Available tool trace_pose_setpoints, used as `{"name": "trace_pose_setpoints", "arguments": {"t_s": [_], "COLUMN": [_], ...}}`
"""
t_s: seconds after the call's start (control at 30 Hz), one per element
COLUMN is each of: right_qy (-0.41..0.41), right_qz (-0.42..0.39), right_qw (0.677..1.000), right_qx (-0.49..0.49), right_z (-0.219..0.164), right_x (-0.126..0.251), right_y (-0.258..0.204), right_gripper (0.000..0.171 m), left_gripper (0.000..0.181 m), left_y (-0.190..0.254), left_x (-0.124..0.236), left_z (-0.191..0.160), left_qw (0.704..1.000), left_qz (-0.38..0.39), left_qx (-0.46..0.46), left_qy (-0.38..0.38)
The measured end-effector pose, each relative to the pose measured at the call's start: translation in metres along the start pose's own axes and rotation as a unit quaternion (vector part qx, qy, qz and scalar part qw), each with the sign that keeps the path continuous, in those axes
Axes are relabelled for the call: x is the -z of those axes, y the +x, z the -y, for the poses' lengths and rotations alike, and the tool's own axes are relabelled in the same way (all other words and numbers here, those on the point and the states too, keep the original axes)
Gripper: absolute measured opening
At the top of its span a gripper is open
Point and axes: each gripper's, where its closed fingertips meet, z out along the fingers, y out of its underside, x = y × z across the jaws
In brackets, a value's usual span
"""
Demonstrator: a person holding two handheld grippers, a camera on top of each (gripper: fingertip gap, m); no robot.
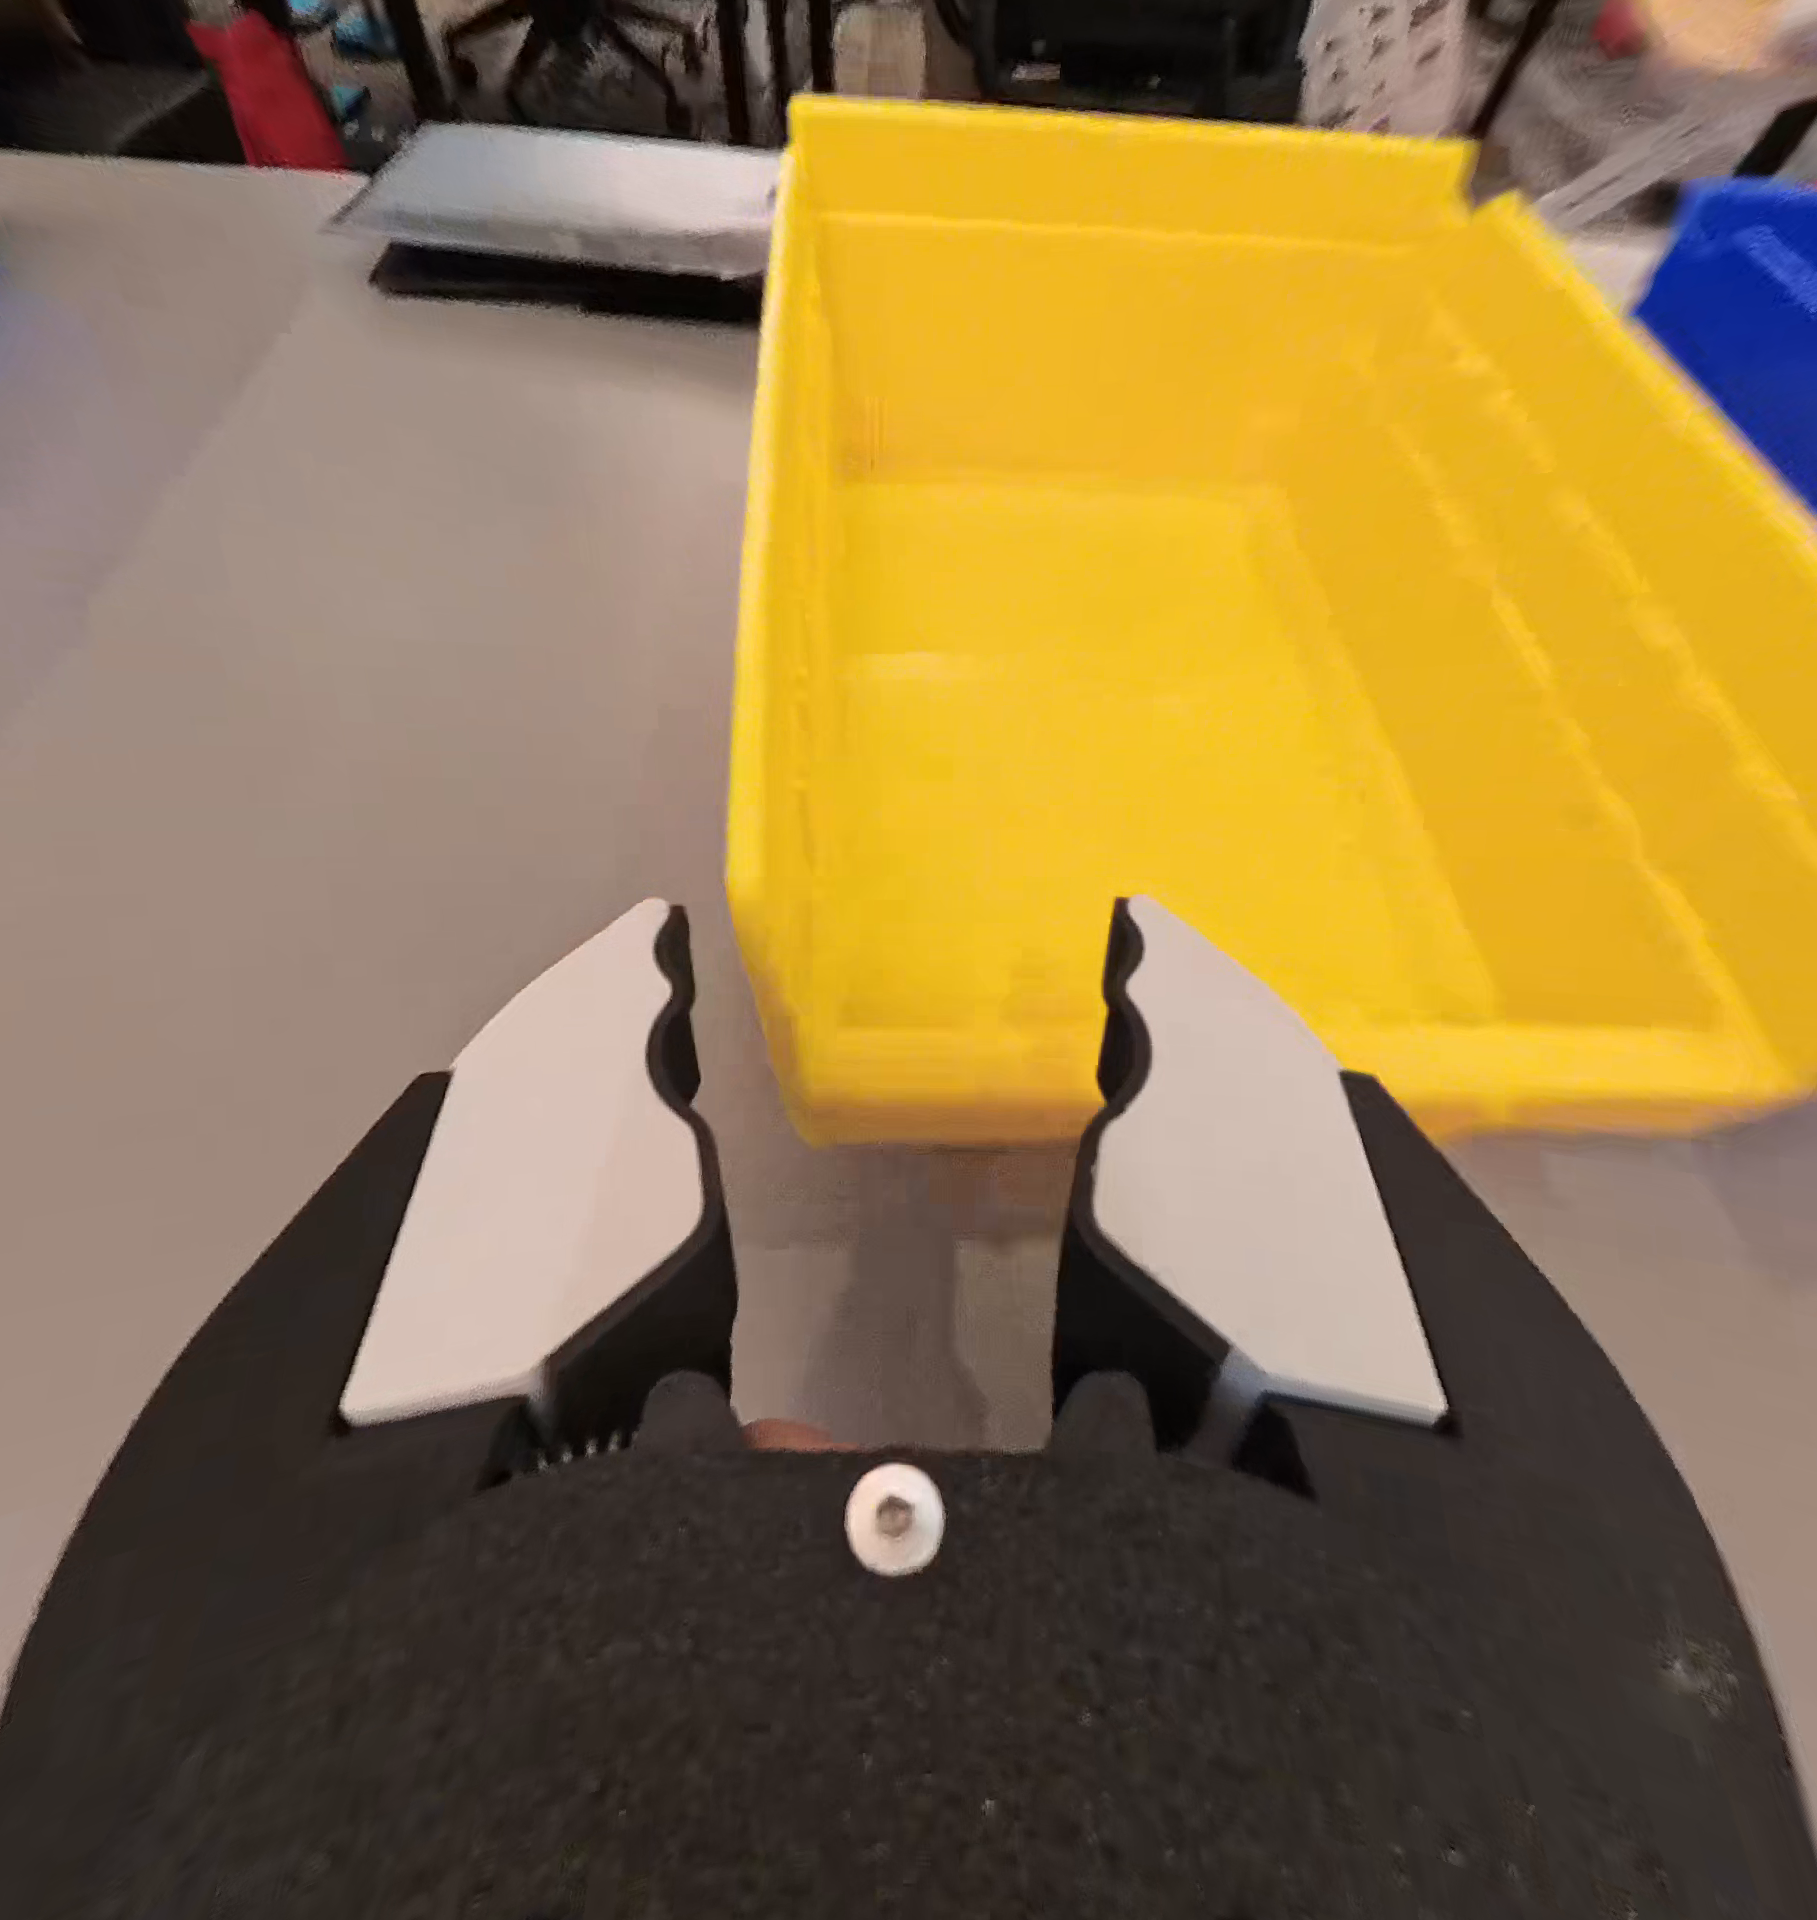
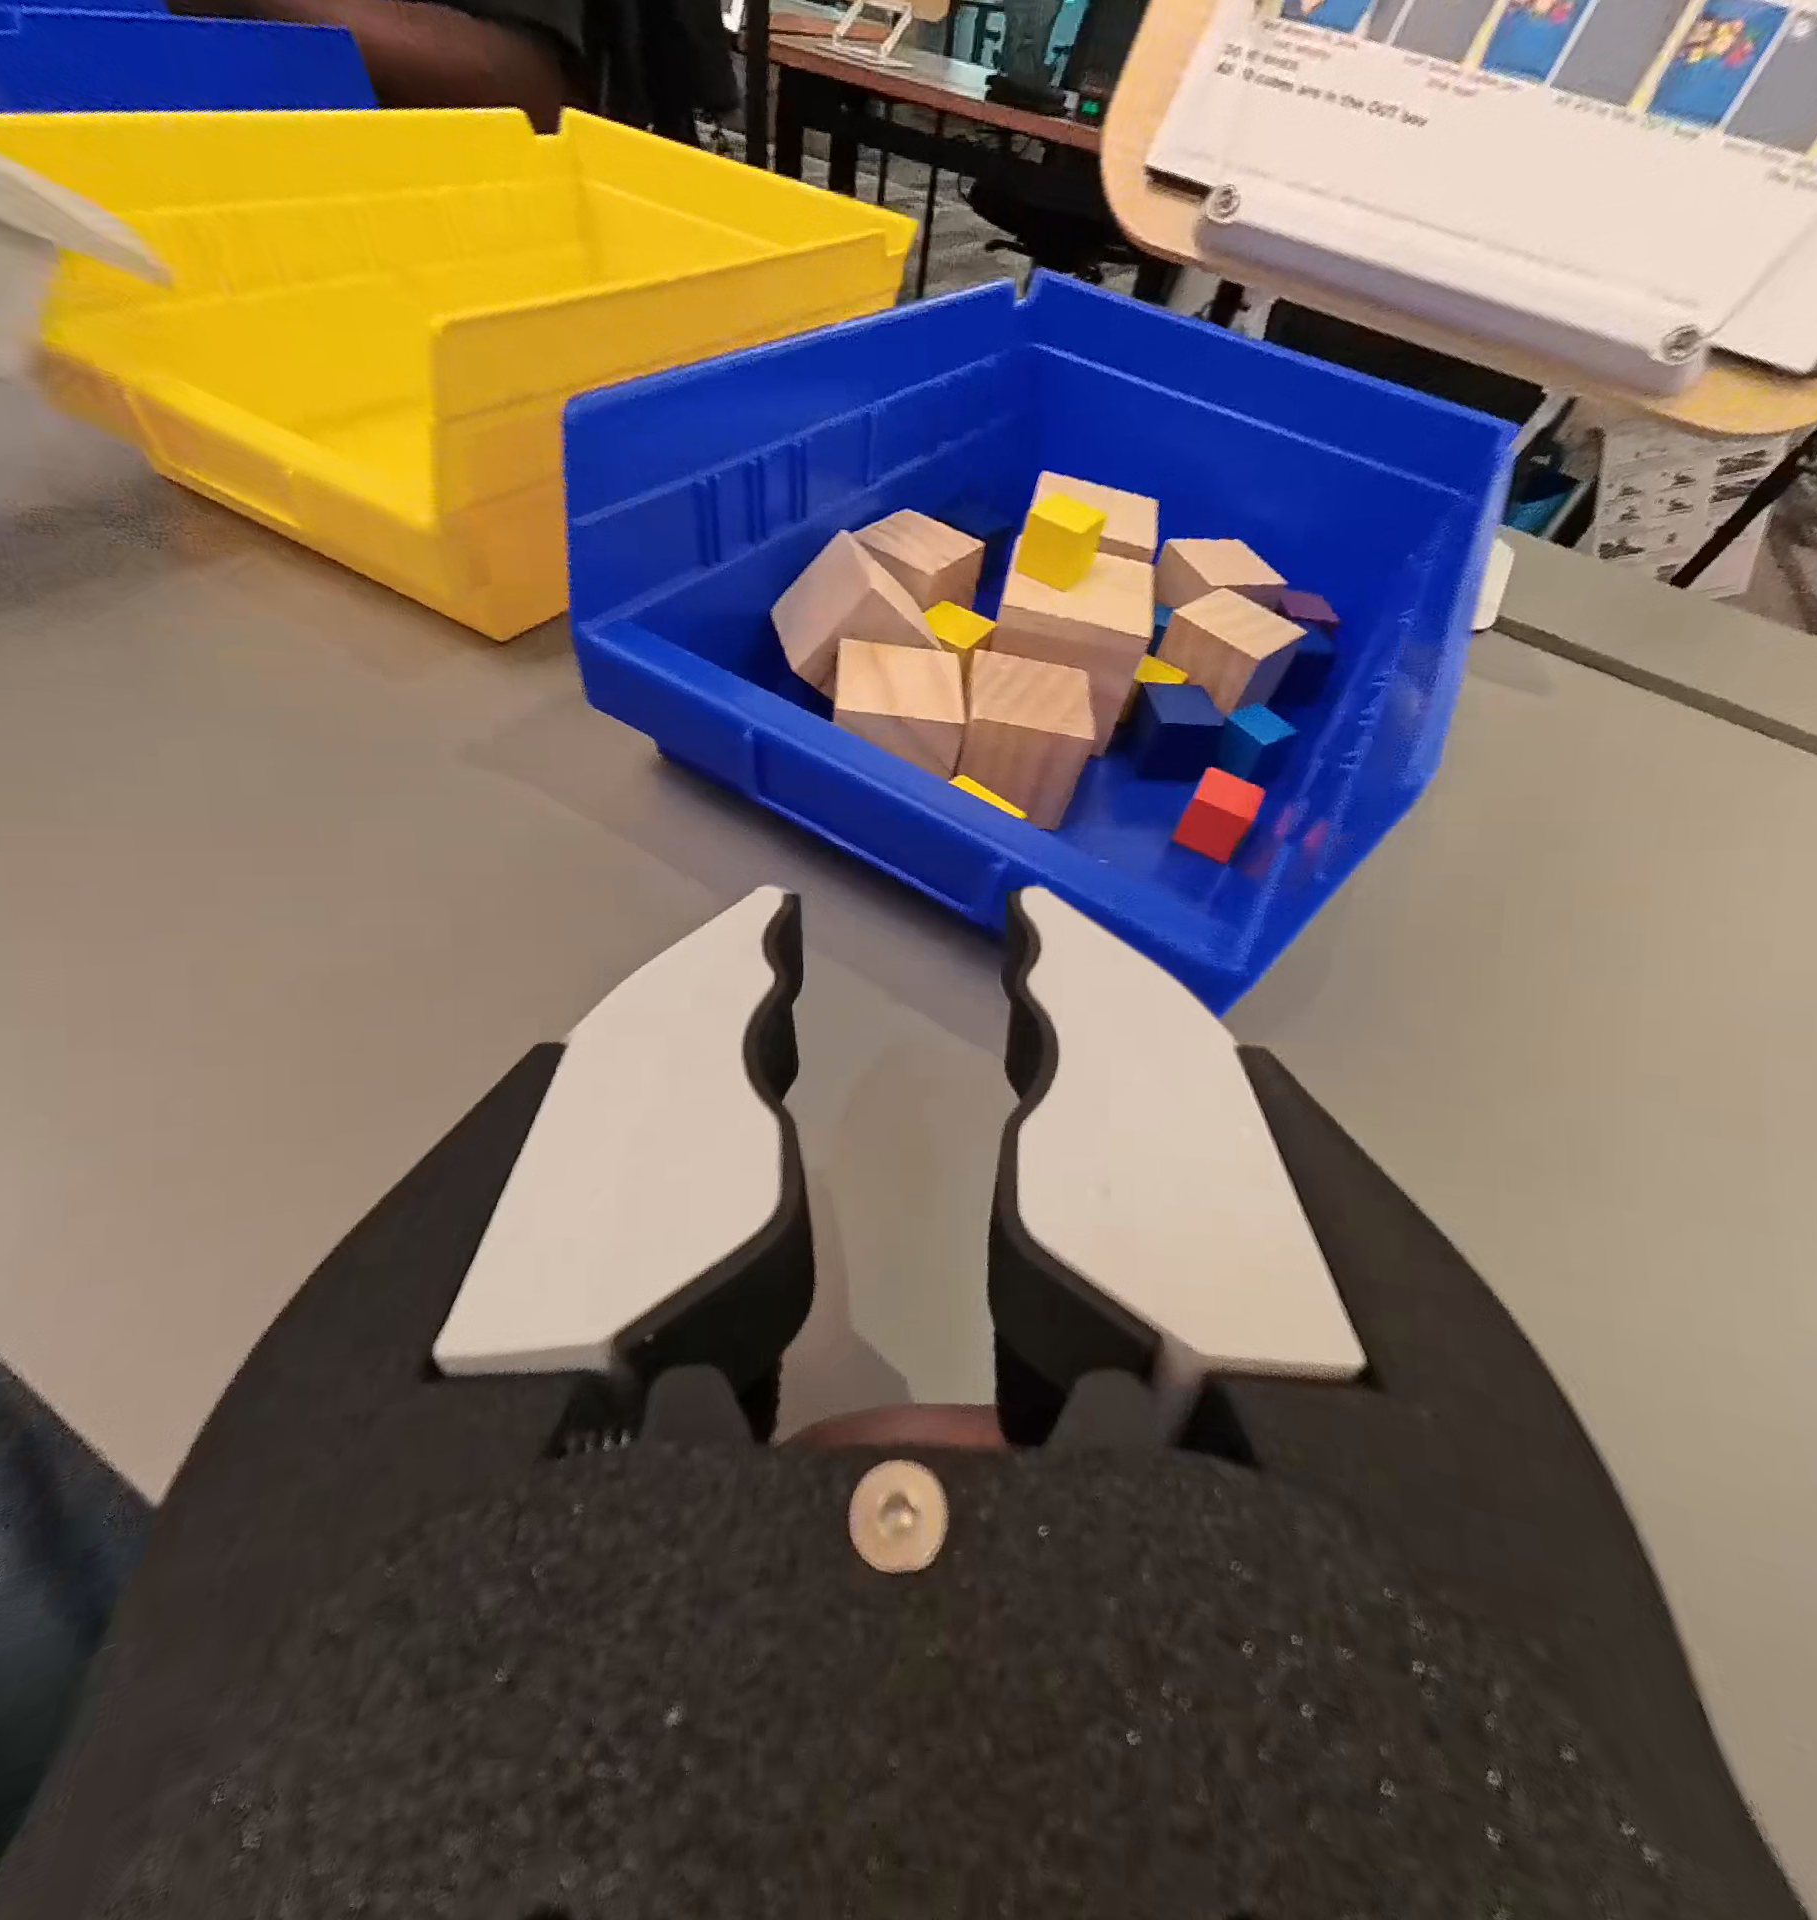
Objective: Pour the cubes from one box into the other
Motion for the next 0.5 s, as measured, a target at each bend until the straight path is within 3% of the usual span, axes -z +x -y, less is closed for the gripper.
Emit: {"name": "trace_pose_setpoints", "arguments": {"t_s": [0.03,0.07,0.1,0.13,0.27,0.4,0.5], "right_qy": [-0.002,-0.004,-0.007,-0.011,-0.033,-0.028,-0.036], "right_qz": [0.007,0.017,0.027,0.035,0.067,0.114,0.067], "right_qw": [1.000,1.000,1.000,0.999,0.996,0.991,0.995], "right_qx": [-0.005,-0.010,-0.014,-0.022,-0.053,-0.068,-0.068], "right_z": [0.000,0.000,0.000,0.000,0.005,0.028,0.035], "right_x": [-0.001,-0.002,-0.002,-0.004,-0.019,-0.041,-0.060], "right_y": [-0.006,-0.012,-0.020,-0.029,-0.077,-0.143,-0.163], "right_gripper": [0.036,0.036,0.036,0.036,0.036,0.043,0.047], "left_gripper": [0.071,0.055,0.022,0.004,0.002,0.003,0.003], "left_y": [-0.007,-0.011,-0.010,-0.012,-0.011,-0.002,0.002], "left_x": [-0.013,-0.022,-0.025,-0.025,0.003,0.057,0.099], "left_z": [0.000,0.000,0.000,0.000,-0.016,-0.047,-0.070], "left_qw": [1.000,0.999,0.998,0.996,0.997,0.995,0.994], "left_qz": [0.013,0.011,-0.008,-0.010,0.034,0.055,0.078], "left_qx": [0.000,0.012,0.041,0.077,0.033,0.060,0.070], "left_qy": [-0.014,-0.029,-0.041,-0.050,-0.060,-0.049,-0.037]}}
